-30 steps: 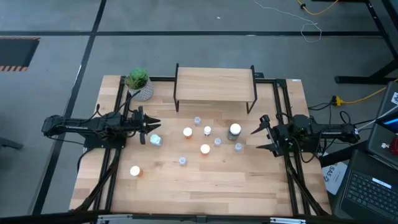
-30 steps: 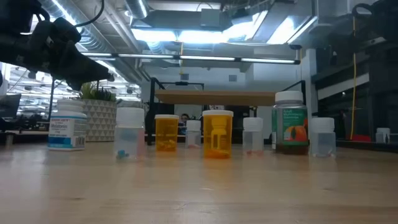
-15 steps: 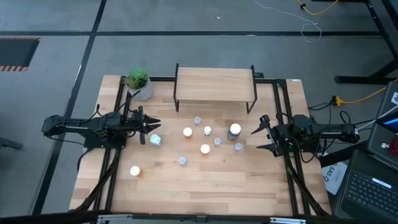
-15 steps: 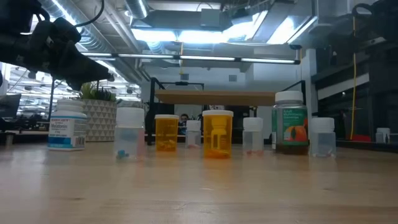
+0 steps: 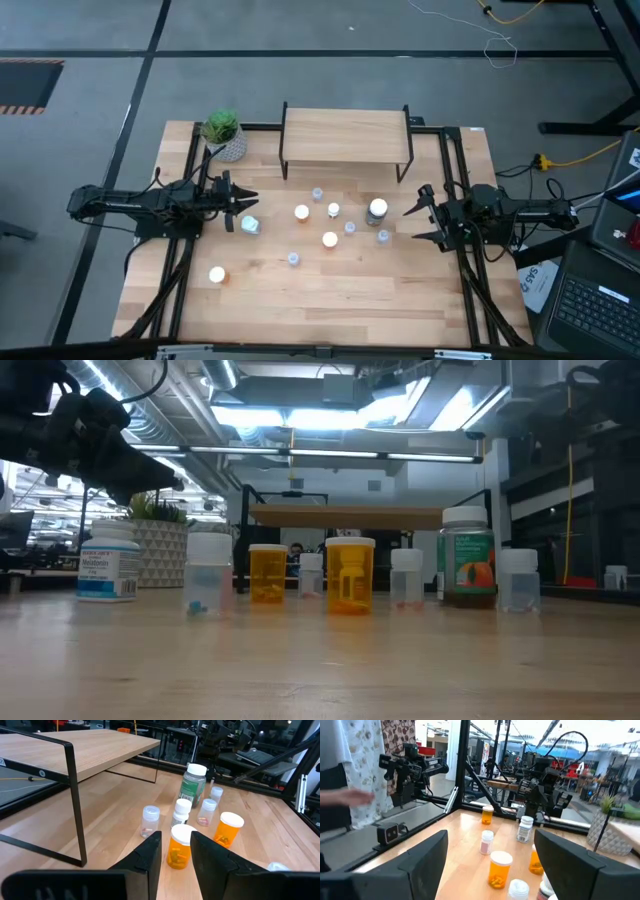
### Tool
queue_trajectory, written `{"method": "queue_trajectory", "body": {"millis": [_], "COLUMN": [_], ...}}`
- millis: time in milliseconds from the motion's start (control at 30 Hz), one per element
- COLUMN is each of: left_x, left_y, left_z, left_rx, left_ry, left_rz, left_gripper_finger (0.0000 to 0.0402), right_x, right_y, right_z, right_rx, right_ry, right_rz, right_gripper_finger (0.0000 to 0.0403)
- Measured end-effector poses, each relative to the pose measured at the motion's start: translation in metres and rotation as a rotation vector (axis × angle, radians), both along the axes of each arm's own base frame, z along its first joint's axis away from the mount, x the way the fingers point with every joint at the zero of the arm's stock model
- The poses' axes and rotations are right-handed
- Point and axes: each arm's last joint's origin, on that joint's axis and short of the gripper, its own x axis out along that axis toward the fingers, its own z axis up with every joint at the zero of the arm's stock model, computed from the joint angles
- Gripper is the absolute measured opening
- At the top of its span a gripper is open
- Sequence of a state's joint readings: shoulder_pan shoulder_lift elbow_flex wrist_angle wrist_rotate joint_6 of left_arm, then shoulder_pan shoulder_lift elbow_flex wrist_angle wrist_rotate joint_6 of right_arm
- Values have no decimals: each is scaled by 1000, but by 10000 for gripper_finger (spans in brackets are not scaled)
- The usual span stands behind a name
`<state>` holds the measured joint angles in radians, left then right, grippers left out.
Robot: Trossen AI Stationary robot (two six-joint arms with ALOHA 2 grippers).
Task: Pick and place medicine bottles onto shelf by color
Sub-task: Put the green pill bottle on the shelf
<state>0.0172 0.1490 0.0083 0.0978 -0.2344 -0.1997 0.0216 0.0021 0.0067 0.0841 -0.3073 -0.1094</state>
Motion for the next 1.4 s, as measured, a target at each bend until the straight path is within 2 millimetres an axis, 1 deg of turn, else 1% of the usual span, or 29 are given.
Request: {"method": "queue_trajectory", "body": {"millis": [100, 233, 367, 433, 533, 633, 767, 800, 867, 967, 1067, 1133, 1200, 1300, 1400], "left_x": [0, 0, 0, 0, 0, 0, 0, 0, 0, 0, 0, 0, 0, 0, 0], "left_y": [0, 0, 0, 0, 0, 0, 0, 0, 0, 0, 0, 0, 0, 0, 0], "left_z": [0, 0, 0, 0, 0, 0, 0, 0, 0, 0, 0, 0, 0, 0, 0], "left_rx": [0, 0, 0, 0, 0, 0, 0, 0, 0, 0, 0, 0, 0, 0, 0], "left_ry": [0, -1, -1, -1, -1, -1, 0, 0, 0, 0, 0, -1, -1, -1, -1], "left_rz": [0, 0, 0, 0, 0, 0, 0, 0, -1, -1, 0, 0, 0, 0, 0], "left_gripper_finger": [98, 98, 98, 98, 98, 98, 98, 98, 98, 98, 98, 98, 98, 98, 98], "right_x": [0, 0, -1, -2, -3, -1, 3, 4, 5, 8, 13, 18, 27, 39, 49], "right_y": [0, 0, 0, 0, -2, -2, -1, -1, -1, -1, 0, -1, -2, -6, -8], "right_z": [0, 1, 7, 13, 19, 18, 20, 24, 41, 77, 114, 134, 146, 153, 151], "right_rx": [9, 84, 164, 222, 344, 420, 428, 411, 366, 289, 217, 202, 203, 209, 212], "right_ry": [3, 20, -22, -59, -103, -61, -40, -45, -78, -134, -125, -43, 99, 379, 652], "right_rz": [1, 8, 20, 31, -7, -9, -16, -19, -21, -25, -34, -65, -145, -314, -444], "right_gripper_finger": [299, 299, 299, 299, 299, 299, 299, 299, 299, 299, 299, 299, 299, 299, 299]}}
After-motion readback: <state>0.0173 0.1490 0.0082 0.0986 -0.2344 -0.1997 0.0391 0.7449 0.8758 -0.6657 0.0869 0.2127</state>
